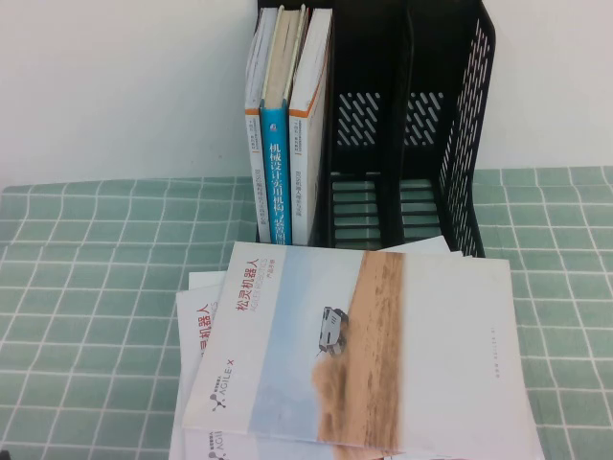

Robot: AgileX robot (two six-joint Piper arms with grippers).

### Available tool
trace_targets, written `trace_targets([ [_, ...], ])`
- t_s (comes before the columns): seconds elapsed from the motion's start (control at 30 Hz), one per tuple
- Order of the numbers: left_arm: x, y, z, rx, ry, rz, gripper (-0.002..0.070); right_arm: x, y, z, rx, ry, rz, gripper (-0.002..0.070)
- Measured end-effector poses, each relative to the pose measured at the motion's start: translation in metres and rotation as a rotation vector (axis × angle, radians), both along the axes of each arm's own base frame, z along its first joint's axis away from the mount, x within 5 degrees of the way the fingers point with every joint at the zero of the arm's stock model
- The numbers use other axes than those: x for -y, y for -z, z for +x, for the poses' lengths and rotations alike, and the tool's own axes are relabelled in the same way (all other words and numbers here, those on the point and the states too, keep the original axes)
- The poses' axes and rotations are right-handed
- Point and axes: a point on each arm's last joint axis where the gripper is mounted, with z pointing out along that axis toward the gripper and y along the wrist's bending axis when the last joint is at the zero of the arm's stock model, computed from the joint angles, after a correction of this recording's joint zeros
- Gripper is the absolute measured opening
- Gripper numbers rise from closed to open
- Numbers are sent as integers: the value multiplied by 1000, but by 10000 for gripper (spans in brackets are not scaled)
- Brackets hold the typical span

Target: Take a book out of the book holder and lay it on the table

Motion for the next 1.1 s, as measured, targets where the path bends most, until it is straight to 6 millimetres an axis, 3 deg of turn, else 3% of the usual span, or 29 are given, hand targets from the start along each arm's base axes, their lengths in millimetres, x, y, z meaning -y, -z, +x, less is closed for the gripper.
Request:
trace_targets([
  [0.17,-1,-6,2,77,-8,-5,-3,0,-6,2,71,-7,-6,-2],
  [0.53,-4,-44,3,493,-49,-39,-2,-6,-51,3,563,-71,-138,-2],
  [0.67,-6,-56,-1,639,-64,-50,-2,-8,-58,2,641,-89,-182,-2],
  [0.97,-9,-76,-11,886,-88,-85,-3,-8,-64,-1,726,-87,13,-2],
  [1.1,-8,-76,-9,835,-71,-169,-2,-6,-65,-1,736,-75,158,-2],
])
